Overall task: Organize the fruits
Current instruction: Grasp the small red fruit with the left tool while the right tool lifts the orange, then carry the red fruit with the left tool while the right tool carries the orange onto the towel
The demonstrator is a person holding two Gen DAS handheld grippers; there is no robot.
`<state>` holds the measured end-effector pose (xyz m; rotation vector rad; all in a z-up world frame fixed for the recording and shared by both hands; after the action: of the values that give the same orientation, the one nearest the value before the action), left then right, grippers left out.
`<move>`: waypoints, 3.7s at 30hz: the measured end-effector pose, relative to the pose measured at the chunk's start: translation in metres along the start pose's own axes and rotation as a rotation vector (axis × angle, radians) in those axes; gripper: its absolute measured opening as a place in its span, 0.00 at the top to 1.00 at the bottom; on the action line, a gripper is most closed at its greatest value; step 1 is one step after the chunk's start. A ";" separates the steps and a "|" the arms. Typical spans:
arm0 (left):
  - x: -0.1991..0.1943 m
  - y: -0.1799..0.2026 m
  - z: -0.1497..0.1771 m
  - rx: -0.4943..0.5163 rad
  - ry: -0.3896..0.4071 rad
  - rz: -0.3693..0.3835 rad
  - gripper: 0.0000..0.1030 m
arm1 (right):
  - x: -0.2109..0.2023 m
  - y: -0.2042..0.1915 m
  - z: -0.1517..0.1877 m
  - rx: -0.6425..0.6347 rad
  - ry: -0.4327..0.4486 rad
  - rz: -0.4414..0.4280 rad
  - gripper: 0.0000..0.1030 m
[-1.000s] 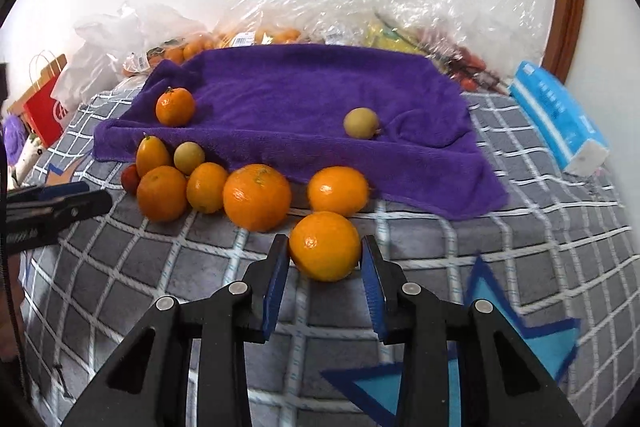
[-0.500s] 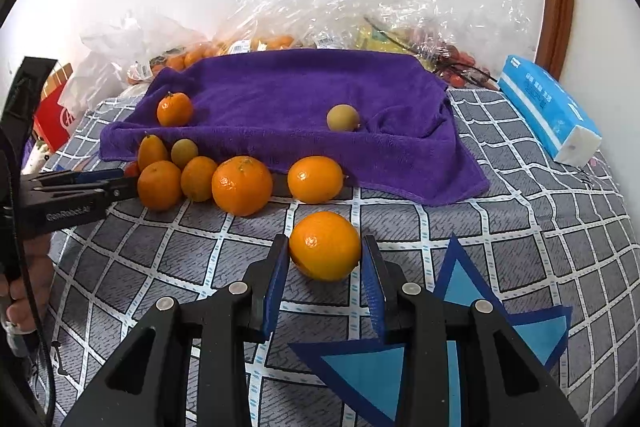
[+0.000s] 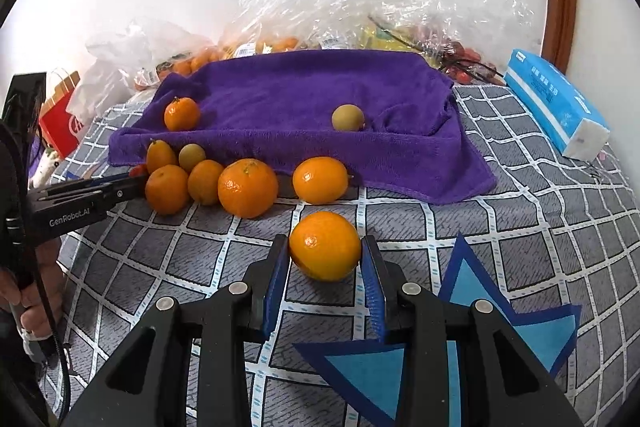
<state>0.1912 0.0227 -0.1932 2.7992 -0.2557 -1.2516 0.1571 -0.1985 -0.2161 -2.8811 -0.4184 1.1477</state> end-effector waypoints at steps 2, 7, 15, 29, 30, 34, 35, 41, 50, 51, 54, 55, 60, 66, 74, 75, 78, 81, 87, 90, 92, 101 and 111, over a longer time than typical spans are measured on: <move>-0.003 0.001 0.001 -0.010 0.010 0.016 0.77 | 0.000 -0.002 0.000 -0.008 -0.001 -0.004 0.65; -0.006 -0.001 0.002 -0.031 0.023 0.027 0.77 | -0.003 -0.003 0.000 -0.005 0.015 -0.010 0.65; -0.006 -0.003 0.001 -0.048 0.035 0.022 0.77 | -0.004 -0.007 0.001 -0.015 0.012 -0.040 0.65; -0.015 -0.003 -0.001 -0.056 0.076 0.009 0.77 | -0.017 -0.007 0.001 -0.005 0.052 -0.034 0.65; -0.016 -0.004 -0.002 -0.057 0.080 0.009 0.77 | -0.019 -0.006 0.001 0.008 0.048 -0.046 0.65; -0.023 -0.003 -0.003 -0.054 0.106 0.009 0.77 | -0.028 -0.004 -0.003 0.014 0.046 -0.042 0.65; -0.025 -0.002 -0.004 -0.054 0.113 0.009 0.77 | -0.032 -0.004 -0.007 0.010 0.051 -0.034 0.65; -0.038 0.005 -0.012 -0.016 0.157 -0.009 0.77 | -0.058 -0.009 -0.036 -0.012 0.106 -0.018 0.65; -0.076 0.001 -0.036 -0.017 0.154 -0.034 0.77 | -0.079 -0.014 -0.081 -0.074 0.224 -0.004 0.65; -0.078 0.000 -0.040 -0.014 0.152 -0.044 0.77 | -0.079 -0.014 -0.086 -0.076 0.234 -0.008 0.65; -0.081 -0.007 -0.052 -0.029 0.162 -0.057 0.77 | -0.079 -0.015 -0.100 -0.085 0.263 -0.022 0.65; -0.080 -0.009 -0.058 -0.036 0.166 -0.064 0.77 | -0.078 -0.016 -0.104 -0.086 0.271 -0.026 0.65; -0.070 -0.015 -0.078 -0.049 0.182 -0.077 0.77 | -0.070 -0.012 -0.127 -0.072 0.310 -0.032 0.65; -0.047 -0.021 -0.097 -0.077 0.164 -0.069 0.77 | -0.056 -0.001 -0.149 -0.065 0.327 -0.012 0.65; -0.005 -0.034 -0.095 -0.109 0.122 -0.072 0.77 | -0.004 0.024 -0.134 -0.013 0.235 -0.007 0.65; -0.002 -0.036 -0.094 -0.111 0.115 -0.072 0.77 | 0.005 0.029 -0.131 -0.004 0.212 0.004 0.65; 0.004 -0.043 -0.092 -0.132 0.112 -0.065 0.77 | 0.009 0.040 -0.128 -0.002 0.197 0.042 0.65; 0.010 -0.050 -0.087 -0.150 0.104 -0.072 0.77 | 0.008 0.049 -0.125 -0.001 0.205 0.075 0.65; 0.019 -0.055 -0.082 -0.169 0.074 -0.073 0.77 | 0.020 0.053 -0.117 0.014 0.158 0.063 0.65; 0.021 -0.054 -0.081 -0.162 0.078 -0.083 0.77 | 0.029 0.050 -0.113 0.008 0.125 0.054 0.65; 0.021 -0.052 -0.081 -0.147 0.081 -0.090 0.77 | 0.036 0.049 -0.110 0.006 0.099 0.049 0.65; 0.024 -0.042 -0.076 -0.101 0.067 -0.065 0.77 | 0.055 0.042 -0.101 -0.016 0.026 0.045 0.65; 0.027 -0.039 -0.074 -0.080 0.064 -0.090 0.76 | 0.060 0.042 -0.098 -0.015 -0.004 0.044 0.65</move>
<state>0.2686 0.0561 -0.1689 2.8051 -0.0752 -1.1591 0.2751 -0.2158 -0.1895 -2.9155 -0.3670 1.1616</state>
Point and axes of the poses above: each gripper's, at about its wrist camera, not at the fingertips, and x roughly the way its jaws point, y to its right, z to its underside, the point moved 5 cm from there along x, roughly the way its jaws point, and after that the axes turned 2 degrees about -z, right-handed, at the moved point
